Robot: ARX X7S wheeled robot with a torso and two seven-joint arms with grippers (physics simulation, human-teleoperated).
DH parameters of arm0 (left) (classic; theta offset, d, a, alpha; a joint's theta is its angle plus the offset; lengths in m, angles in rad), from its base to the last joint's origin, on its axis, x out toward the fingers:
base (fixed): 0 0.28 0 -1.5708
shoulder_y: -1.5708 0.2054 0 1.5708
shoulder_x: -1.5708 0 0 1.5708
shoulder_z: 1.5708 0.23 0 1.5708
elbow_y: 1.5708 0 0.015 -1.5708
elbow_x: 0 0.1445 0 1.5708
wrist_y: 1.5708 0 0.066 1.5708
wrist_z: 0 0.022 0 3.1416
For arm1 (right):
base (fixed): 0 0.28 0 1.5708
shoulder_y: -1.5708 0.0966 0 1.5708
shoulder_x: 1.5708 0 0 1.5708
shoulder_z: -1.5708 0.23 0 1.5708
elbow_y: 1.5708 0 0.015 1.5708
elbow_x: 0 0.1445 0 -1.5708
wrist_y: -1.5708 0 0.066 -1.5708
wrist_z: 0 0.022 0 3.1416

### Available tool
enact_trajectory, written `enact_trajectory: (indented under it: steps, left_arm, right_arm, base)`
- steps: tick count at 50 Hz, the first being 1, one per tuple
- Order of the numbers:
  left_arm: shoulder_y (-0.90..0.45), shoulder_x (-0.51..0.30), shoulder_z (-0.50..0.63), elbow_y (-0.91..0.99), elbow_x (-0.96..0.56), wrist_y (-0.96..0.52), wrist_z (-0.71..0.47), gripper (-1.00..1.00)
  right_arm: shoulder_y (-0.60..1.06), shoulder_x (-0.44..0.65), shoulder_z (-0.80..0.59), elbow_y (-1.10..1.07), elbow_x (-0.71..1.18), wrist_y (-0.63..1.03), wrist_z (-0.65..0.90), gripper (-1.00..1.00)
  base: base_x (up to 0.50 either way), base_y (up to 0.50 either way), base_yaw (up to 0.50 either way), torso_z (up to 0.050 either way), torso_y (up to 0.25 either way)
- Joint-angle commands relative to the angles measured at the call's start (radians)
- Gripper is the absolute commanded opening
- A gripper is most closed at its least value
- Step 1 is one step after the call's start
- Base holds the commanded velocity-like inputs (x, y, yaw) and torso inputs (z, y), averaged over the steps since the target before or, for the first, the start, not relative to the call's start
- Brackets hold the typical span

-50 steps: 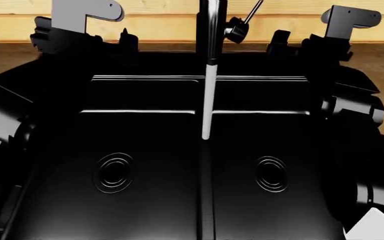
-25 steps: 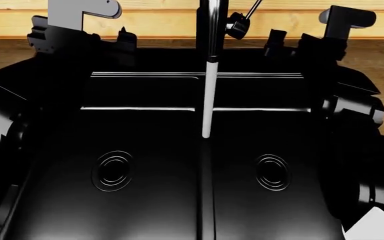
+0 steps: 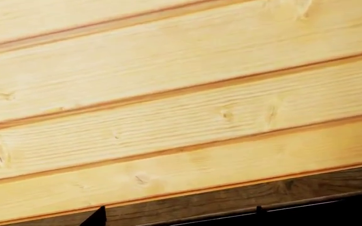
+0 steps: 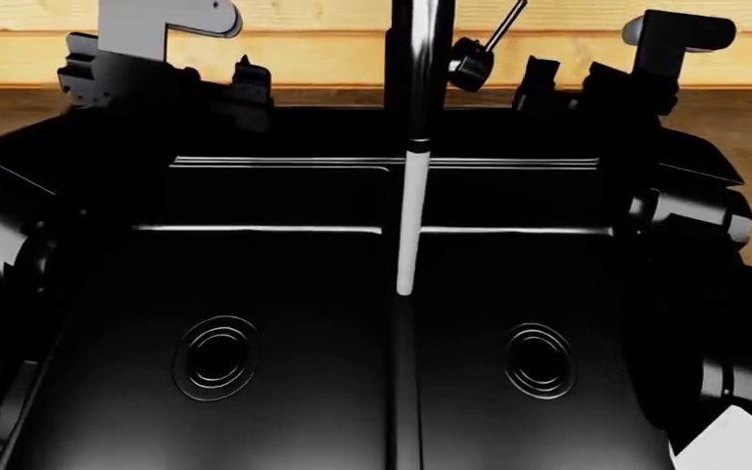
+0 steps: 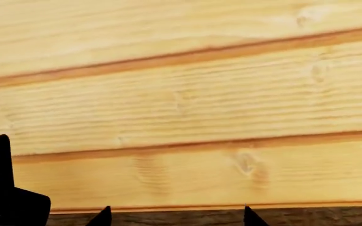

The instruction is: Pick the eggplants and oranges from the sink and place them in one bowl. Place the carrot in the other bowl. Then turn off the sink faucet.

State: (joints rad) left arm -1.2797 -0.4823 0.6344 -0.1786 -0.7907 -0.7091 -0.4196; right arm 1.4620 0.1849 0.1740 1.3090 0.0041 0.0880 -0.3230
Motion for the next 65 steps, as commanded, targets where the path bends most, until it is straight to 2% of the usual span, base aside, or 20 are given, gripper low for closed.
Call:
enact_trajectory:
  steps: [1,25,26,27,38,65]
  left_arm:
    - [0.010,0.002,-0.007,-0.004,-0.001,0.010,-0.003,1.00]
    - [0.012,0.007,-0.006,-0.009,0.000,0.014,-0.006,1.00]
    - [0.013,0.007,-0.007,-0.010,-0.001,0.015,-0.006,1.00]
    - [0.014,0.006,-0.009,-0.011,-0.001,0.017,-0.005,1.00]
    - [0.031,-0.001,-0.016,-0.010,-0.006,0.028,-0.003,1.00]
    - [0.037,0.003,-0.021,-0.023,-0.006,0.045,-0.001,1.00]
  right_arm:
    - [-0.002,0.002,-0.006,-0.001,-0.006,-0.008,-0.005,1.00]
    - [-0.008,0.001,0.016,-0.001,0.012,-0.044,-0.068,1.00]
    - [0.093,-0.088,0.009,0.000,-0.004,0.033,0.044,1.00]
    - [0.107,-0.102,0.011,0.000,-0.003,0.044,0.055,1.00]
    - [0.110,-0.152,0.009,0.000,-0.002,0.067,0.026,1.00]
    - [0.100,-0.145,0.013,0.000,0.002,0.072,0.046,1.00]
  base:
    - [0.21,0.00,0.00,0.000,0.000]
    - [0.00,0.00,0.00,0.000,0.000]
    - [0.00,0.00,0.00,0.000,0.000]
    - [0.00,0.00,0.00,0.000,0.000]
    - [0.00,0.00,0.00,0.000,0.000]
    - [0.00,0.00,0.00,0.000,0.000]
